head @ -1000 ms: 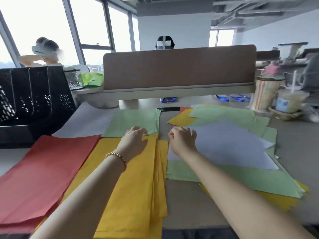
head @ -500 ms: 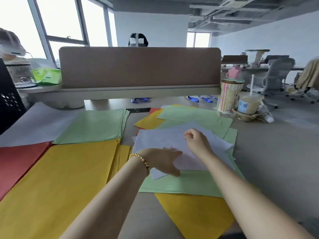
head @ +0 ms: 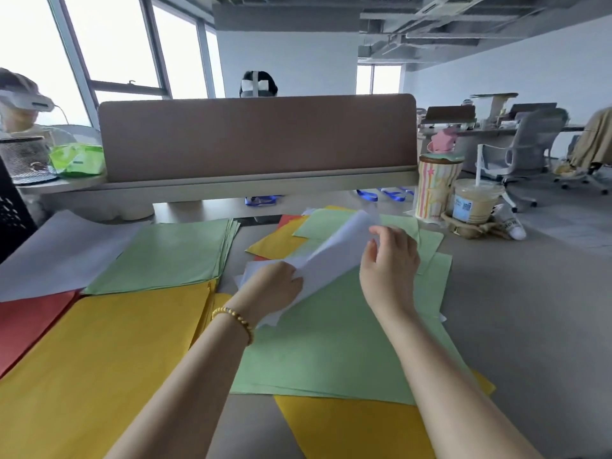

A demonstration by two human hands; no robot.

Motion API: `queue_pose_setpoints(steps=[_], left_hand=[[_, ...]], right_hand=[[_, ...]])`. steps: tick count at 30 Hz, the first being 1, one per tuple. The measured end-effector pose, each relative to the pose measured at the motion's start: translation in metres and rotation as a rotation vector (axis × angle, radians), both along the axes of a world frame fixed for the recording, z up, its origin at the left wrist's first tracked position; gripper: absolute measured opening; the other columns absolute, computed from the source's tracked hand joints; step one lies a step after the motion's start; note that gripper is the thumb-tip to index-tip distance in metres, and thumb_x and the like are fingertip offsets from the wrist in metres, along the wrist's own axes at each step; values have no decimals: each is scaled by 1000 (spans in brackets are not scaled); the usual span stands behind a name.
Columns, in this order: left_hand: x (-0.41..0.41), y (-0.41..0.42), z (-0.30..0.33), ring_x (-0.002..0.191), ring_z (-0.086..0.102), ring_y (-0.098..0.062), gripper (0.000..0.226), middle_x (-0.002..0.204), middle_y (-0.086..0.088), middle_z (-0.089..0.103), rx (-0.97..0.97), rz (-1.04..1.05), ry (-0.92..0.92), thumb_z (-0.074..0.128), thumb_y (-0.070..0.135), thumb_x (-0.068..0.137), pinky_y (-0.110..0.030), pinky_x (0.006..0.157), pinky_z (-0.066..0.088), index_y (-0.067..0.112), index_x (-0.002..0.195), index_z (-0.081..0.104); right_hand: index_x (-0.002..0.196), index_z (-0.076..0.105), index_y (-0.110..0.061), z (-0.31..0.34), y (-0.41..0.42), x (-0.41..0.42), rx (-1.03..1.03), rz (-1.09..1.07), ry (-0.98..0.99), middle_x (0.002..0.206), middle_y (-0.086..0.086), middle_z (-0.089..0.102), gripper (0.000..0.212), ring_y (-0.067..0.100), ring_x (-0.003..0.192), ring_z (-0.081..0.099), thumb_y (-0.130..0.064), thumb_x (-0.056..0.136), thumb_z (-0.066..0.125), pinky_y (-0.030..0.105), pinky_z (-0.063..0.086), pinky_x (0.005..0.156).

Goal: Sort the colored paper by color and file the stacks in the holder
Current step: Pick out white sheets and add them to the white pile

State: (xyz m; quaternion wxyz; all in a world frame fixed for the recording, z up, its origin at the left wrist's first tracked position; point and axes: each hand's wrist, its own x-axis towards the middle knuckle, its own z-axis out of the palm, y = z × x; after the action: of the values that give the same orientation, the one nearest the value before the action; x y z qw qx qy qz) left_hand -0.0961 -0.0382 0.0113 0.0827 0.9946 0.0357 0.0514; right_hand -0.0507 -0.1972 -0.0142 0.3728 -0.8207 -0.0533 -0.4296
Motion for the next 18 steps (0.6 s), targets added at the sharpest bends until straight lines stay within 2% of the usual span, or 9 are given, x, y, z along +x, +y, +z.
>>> queue_pose_setpoints(steps=[2, 4, 6, 7, 8, 10, 12, 15, 18], left_hand=[[4, 11, -5, 91, 59, -33, 35, 100, -21, 63, -375, 60, 30, 48, 32, 91, -31, 73, 47, 0, 98, 59], [2, 12, -11, 87, 62, -28, 41, 104, -19, 66, -779, 17, 56, 55, 37, 90, -36, 81, 52, -1, 103, 61], [-7, 6, -11, 76, 58, -15, 43, 91, -7, 62, -991, -81, 149, 45, 49, 93, -30, 76, 52, 9, 99, 60], [-10, 4, -11, 76, 58, -11, 49, 89, -3, 60, -1100, -148, 239, 34, 56, 92, -28, 78, 50, 15, 103, 58], [-12, 2, -10, 84, 61, -11, 56, 95, -1, 62, -1181, -200, 307, 23, 59, 91, -29, 85, 50, 20, 112, 57], [-11, 2, -10, 110, 60, -19, 65, 121, -4, 60, -1233, -233, 338, 10, 58, 92, -33, 98, 46, 24, 131, 47], [-10, 3, -13, 117, 57, -23, 66, 131, -9, 55, -1229, -226, 333, 11, 57, 92, -32, 101, 45, 20, 137, 42], [-10, 6, -18, 114, 59, -21, 64, 127, -11, 59, -1271, -201, 312, 19, 57, 91, -30, 97, 47, 17, 134, 44], [-9, 11, -22, 110, 61, -21, 64, 122, -11, 62, -1331, -176, 279, 32, 60, 82, -29, 92, 50, 18, 128, 47]], right_hand=[[116, 54, 0, -1, 4, -5, 99, 93, 83, 116, 16, 56, 27, 34, 110, 48, -8, 91, 50, 38, 36, 92], [126, 42, 1, -2, 10, 0, 307, 304, 347, 114, 13, 53, 40, 28, 106, 49, -25, 96, 47, 32, 37, 87], [129, 42, -4, -1, 15, 4, 521, 490, 644, 116, 10, 56, 69, 23, 105, 54, -61, 90, 39, 29, 40, 82], [126, 48, -10, -2, 14, 7, 580, 542, 743, 121, 11, 58, 82, 25, 109, 56, -76, 81, 32, 32, 44, 89], [124, 53, -17, -2, 11, 8, 644, 585, 805, 126, 9, 59, 85, 25, 114, 57, -82, 77, 25, 38, 46, 97], [126, 56, -28, 1, 1, 10, 842, 704, 857, 129, 0, 60, 87, 22, 117, 57, -87, 72, 22, 43, 44, 103], [126, 57, -31, 5, -11, 8, 941, 861, 828, 123, -3, 64, 89, 18, 114, 60, -89, 67, 24, 40, 45, 102], [131, 52, -27, 10, -18, 2, 870, 1062, 789, 124, -4, 64, 90, 14, 116, 59, -83, 63, 35, 37, 42, 104], [135, 45, -25, 9, -16, 2, 770, 1082, 828, 125, -3, 63, 95, 15, 115, 61, -80, 59, 59, 41, 43, 103]])
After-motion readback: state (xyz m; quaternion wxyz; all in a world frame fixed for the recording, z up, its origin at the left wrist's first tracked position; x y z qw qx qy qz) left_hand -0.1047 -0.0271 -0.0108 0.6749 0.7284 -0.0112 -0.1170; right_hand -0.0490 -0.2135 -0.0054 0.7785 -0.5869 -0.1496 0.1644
